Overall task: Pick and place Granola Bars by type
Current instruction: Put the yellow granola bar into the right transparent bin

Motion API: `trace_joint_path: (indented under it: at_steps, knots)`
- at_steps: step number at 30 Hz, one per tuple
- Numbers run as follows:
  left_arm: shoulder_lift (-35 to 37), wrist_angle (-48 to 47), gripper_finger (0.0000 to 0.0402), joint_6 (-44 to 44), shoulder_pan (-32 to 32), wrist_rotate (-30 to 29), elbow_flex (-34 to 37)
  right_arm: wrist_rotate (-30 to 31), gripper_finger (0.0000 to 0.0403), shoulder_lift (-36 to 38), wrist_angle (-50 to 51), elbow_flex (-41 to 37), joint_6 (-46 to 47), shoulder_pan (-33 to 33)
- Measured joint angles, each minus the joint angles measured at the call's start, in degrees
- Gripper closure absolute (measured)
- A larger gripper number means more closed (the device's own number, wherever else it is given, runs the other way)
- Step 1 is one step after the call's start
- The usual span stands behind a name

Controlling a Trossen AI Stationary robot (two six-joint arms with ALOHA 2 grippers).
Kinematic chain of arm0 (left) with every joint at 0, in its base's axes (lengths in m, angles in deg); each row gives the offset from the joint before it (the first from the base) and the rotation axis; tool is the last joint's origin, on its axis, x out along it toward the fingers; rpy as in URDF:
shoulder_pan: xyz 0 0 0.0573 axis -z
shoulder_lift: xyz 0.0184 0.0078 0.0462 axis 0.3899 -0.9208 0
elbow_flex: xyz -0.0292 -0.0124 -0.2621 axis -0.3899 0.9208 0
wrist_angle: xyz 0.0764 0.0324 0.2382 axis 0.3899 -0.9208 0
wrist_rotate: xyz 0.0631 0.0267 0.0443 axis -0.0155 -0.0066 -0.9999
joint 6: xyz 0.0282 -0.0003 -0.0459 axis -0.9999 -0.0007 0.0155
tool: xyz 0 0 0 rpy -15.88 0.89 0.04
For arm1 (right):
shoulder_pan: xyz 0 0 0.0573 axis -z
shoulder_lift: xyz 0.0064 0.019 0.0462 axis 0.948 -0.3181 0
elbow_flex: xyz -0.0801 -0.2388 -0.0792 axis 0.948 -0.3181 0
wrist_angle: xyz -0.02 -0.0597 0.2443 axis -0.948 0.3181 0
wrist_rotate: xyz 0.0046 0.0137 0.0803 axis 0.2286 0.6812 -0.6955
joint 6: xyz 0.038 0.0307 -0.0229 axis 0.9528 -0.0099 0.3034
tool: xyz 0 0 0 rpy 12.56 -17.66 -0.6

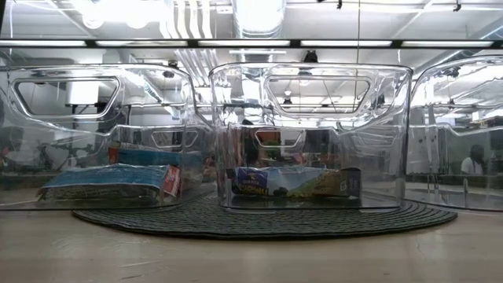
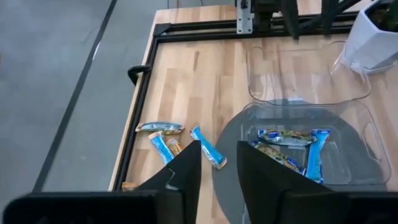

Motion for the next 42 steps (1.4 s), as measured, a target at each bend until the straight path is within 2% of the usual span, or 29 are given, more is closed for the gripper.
trace_joint_path:
  at_steps: [7, 12, 16, 24, 31, 36, 42]
  knots:
    - [0.3, 0.2, 0.0364, 1.2, 0.0, 4.2, 1.0, 5.0, 0.0322, 5.0, -0.1, 0.0, -2.7, 0.0]
    - [1.7, 3.4, 0.0398, 2.0, 0.0, 4.9, 6.5, 6.2, 0.0337, 6.8, 0.0, -0.4, -4.8, 0.0]
    - [4.9, 9.8, 0.0401, 3.2, 0.0, 5.2, 14.6, 6.4, 0.0346, 7.0, 0.5, -0.8, -5.4, 0.0]
    - [16.9, 27.6, 0.0401, 8.2, 0.0, 6.5, 35.1, 7.8, 0.0349, 7.0, 1.7, -1.4, -4.5, 0.1]
    - [28.2, 41.6, 0.0402, 10.6, 0.0, 6.4, 49.6, 12.4, 0.0348, 7.0, 1.7, -1.4, -3.2, 0.1]
    - [33.7, 47.3, 0.0402, 12.0, 0.0, 6.1, 55.2, 12.4, 0.0351, 6.9, 1.7, -1.5, -4.8, 0.0]
    - [36.4, 47.4, 0.0402, 12.2, 0.0, 4.4, 56.3, 12.4, 0.0351, 6.9, 1.7, -1.5, -5.3, 0.0]
